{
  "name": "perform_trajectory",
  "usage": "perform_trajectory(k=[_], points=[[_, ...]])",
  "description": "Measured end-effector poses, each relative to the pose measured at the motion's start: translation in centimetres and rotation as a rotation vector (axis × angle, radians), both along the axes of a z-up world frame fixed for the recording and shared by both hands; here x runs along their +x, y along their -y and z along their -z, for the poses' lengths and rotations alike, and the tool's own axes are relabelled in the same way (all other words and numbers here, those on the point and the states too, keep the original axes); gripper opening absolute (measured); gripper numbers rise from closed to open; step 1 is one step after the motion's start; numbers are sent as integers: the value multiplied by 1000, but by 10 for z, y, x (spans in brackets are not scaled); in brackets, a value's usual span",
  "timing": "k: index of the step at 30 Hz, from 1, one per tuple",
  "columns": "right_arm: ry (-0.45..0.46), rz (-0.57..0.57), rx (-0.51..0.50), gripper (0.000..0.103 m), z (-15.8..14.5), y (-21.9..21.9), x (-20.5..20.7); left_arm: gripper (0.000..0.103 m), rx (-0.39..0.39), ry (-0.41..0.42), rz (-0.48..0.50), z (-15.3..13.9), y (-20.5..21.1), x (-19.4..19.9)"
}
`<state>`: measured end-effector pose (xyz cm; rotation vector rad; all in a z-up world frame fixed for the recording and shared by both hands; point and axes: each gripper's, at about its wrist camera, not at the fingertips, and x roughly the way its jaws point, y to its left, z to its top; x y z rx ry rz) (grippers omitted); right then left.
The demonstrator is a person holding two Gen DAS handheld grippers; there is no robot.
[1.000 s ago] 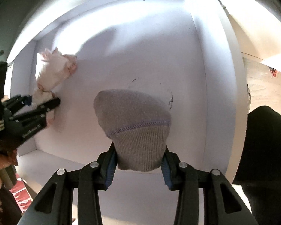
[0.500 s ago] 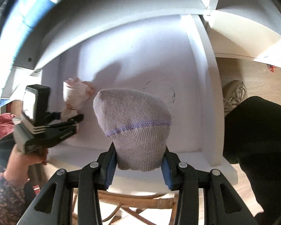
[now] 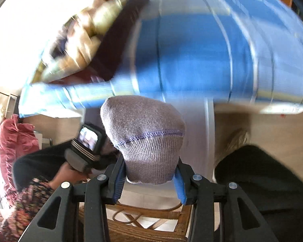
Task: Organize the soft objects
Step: 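Lift the grey sock out with the right gripper while the left holds the pink-white garment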
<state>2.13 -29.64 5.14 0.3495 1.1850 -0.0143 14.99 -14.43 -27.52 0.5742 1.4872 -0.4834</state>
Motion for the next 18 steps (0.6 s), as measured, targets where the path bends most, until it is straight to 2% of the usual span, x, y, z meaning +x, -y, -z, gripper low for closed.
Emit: perform_trajectory(k=[4,7,11,18], points=[[52,-18,-24,41,-43,2,14,46,19,2,15,2,17,-2],[74,-41,-18,41,-66,-3,28,46,15,-8,8,2,14,2],[87,-84,-5,41,-80,-33,49,46,14,-13,6,10,13,5],[79,-205,-86,42,-96,-90,92,45,10,-14,3,6,11,11]])
